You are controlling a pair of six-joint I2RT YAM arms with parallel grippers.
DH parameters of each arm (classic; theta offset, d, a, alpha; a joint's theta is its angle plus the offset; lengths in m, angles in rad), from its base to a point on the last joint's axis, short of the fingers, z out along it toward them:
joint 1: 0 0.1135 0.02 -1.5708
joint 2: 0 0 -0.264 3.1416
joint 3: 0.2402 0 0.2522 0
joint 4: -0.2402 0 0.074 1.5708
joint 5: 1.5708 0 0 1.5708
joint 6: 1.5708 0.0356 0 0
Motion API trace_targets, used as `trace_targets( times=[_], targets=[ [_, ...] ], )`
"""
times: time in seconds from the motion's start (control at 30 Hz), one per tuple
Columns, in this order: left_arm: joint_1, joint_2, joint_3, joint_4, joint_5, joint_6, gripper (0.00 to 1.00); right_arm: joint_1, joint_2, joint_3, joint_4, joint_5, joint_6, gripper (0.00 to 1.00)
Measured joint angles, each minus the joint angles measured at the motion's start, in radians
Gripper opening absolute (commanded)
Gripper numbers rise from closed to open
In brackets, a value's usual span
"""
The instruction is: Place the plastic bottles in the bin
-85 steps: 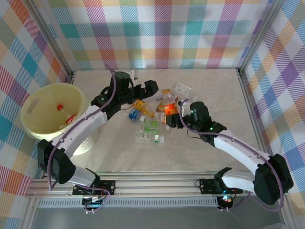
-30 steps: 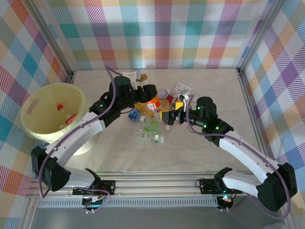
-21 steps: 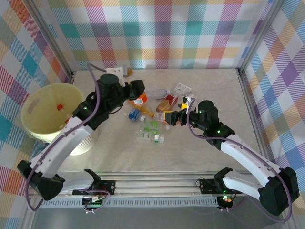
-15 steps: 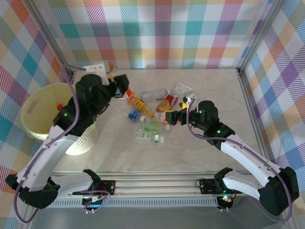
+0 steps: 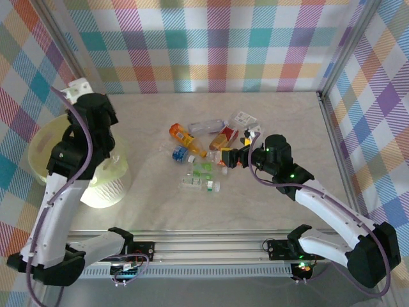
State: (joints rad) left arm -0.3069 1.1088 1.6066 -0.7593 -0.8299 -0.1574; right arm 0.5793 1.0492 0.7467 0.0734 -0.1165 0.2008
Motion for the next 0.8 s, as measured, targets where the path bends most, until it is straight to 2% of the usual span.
trace_targets(
  times=[0.17, 0.4, 0.57, 0.67, 0.8],
  targets=[
    [0.235, 0.006, 0.000, -0.086, 0.109, -0.045, 0.47, 0.000, 0.004, 0.000, 0.000, 0.000, 0.000, 1.00],
    [0.479, 0.051, -0.011, -0.189, 0.369, -0.105, 0.47, 0.000, 0.004, 0.000, 0.001, -0.008, -0.001, 1.00],
    [0.674, 0.061, -0.090, -0.207, 0.612, -0.144, 0.47, 0.000, 0.003, 0.000, 0.001, -0.015, -0.008, 1.00],
    [0.726, 0.072, -0.118, -0.215, 0.718, -0.158, 0.47, 0.000, 0.003, 0.000, 0.001, -0.015, -0.008, 1.00],
    [0.735, 0.112, -0.134, -0.220, 0.819, -0.160, 0.49, 0.000, 0.003, -0.006, 0.012, -0.023, -0.008, 1.00]
  ],
)
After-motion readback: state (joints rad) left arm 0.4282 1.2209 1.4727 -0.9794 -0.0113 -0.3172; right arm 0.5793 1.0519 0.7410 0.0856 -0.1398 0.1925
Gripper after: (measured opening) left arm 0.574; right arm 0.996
